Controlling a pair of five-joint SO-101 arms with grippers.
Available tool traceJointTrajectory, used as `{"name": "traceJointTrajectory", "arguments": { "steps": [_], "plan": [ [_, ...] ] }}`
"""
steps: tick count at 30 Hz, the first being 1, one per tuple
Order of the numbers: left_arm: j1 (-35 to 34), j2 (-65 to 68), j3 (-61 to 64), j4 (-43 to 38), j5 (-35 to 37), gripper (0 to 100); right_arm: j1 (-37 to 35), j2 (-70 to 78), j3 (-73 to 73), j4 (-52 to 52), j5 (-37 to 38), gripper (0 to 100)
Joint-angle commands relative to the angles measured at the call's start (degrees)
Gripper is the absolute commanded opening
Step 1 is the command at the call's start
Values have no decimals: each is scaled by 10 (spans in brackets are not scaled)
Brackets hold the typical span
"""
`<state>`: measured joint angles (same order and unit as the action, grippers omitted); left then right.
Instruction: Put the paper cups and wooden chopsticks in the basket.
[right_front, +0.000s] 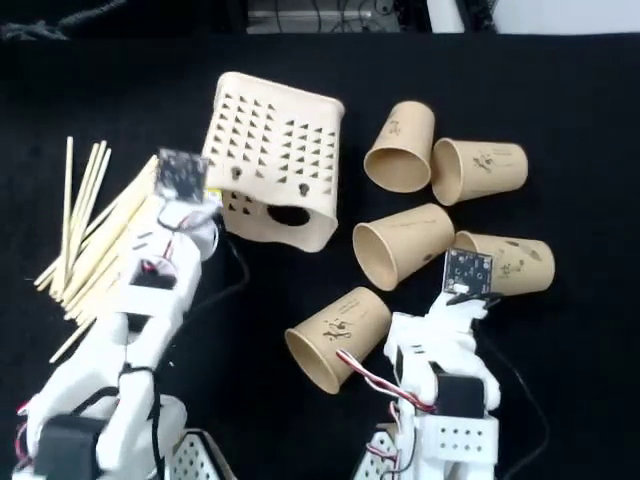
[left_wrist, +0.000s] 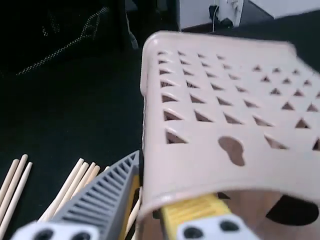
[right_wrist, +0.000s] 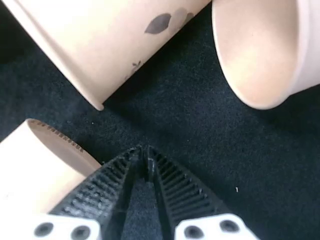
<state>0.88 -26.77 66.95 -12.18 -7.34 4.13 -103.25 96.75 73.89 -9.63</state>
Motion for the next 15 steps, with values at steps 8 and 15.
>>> {"name": "traceJointTrajectory", "arguments": {
  "steps": [8,15],
  "plan": [
    [49,-76,-323,501,124,28,4,-36,-1,0,5,13],
    [47,-76,-388,592,181,28,4,-36,-1,0,5,13]
  ]
}}
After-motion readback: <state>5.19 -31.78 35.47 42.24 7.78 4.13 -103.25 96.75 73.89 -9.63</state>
